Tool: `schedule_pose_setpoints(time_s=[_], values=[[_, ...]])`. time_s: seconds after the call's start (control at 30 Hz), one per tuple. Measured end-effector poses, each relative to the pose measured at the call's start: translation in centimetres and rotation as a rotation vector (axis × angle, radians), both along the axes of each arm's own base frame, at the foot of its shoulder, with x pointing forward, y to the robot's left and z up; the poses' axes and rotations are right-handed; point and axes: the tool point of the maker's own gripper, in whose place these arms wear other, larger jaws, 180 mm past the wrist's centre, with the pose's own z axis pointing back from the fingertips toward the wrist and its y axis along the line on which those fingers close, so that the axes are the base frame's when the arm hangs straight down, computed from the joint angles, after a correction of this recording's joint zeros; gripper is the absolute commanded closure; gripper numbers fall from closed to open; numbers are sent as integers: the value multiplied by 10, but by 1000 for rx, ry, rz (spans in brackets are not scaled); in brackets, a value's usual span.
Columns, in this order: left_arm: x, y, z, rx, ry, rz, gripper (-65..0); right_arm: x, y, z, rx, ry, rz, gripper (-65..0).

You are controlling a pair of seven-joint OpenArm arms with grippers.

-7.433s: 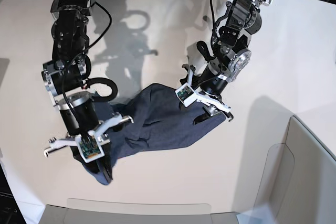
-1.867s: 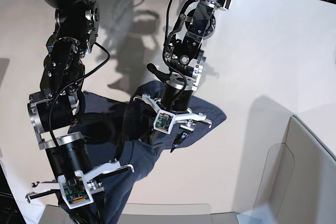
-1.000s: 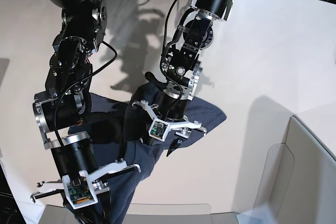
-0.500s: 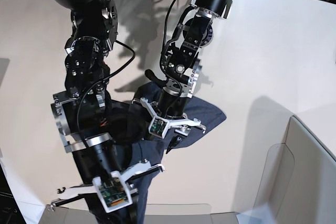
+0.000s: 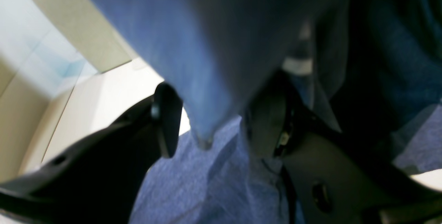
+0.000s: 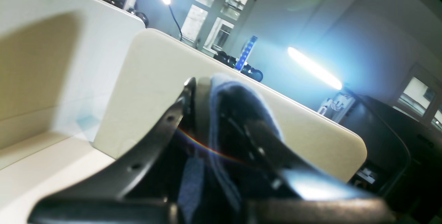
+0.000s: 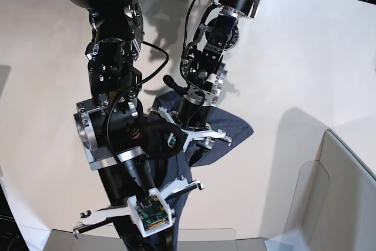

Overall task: Layout the t-shirt on the table in an organized manner, then fold the t-shirt properly
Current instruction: 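Spread the grippers apart to stretch the shirt between them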

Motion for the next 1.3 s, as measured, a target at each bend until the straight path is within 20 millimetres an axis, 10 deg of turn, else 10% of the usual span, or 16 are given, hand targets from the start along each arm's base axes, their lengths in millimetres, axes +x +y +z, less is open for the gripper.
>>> schedule_pose_setpoints(time_s=[0.5, 0.9, 1.3], values=[[14, 30, 16, -20, -31, 78, -294, 0, 4, -24, 2, 61, 16, 0], [15, 29, 17, -18, -35, 75, -6, -7, 22, -25, -28, 54, 58, 0], [-7, 57, -1, 52, -22, 85, 0, 5, -13, -45, -41, 100, -85, 0]])
